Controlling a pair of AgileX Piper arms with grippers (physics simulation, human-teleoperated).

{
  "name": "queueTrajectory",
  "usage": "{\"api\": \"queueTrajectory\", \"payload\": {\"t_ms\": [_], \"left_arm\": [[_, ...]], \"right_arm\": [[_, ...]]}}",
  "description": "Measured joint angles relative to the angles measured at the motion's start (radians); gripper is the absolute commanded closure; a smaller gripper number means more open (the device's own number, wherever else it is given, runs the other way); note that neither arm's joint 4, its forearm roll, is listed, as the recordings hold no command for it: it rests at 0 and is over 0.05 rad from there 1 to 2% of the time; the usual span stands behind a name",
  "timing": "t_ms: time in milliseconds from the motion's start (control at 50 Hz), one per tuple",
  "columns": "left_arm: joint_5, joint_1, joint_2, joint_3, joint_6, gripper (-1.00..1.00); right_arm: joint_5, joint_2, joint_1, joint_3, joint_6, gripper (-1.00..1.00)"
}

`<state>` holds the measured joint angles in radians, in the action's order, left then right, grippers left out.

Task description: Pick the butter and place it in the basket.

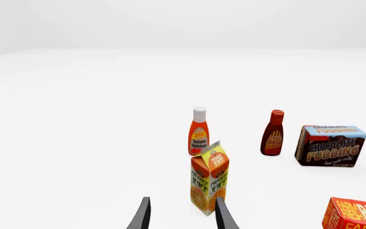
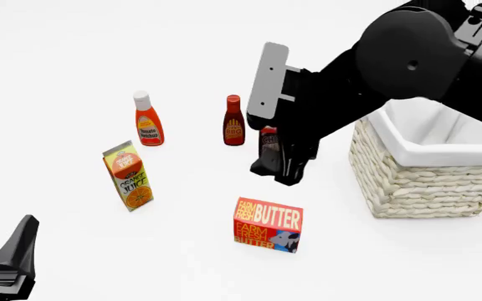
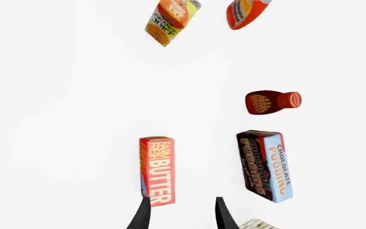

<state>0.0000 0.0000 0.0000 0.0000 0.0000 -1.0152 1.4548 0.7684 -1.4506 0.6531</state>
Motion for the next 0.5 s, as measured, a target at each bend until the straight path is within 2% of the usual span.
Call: {"api": "queueTrajectory", "payload": {"t_ms": [500], "left_arm": [[0.000, 0.000, 0.000, 0.000, 0.000, -1.00]], "right_arm": [[-0.031, 0.084, 0.000, -0.057, 0.031, -1.00]]}}
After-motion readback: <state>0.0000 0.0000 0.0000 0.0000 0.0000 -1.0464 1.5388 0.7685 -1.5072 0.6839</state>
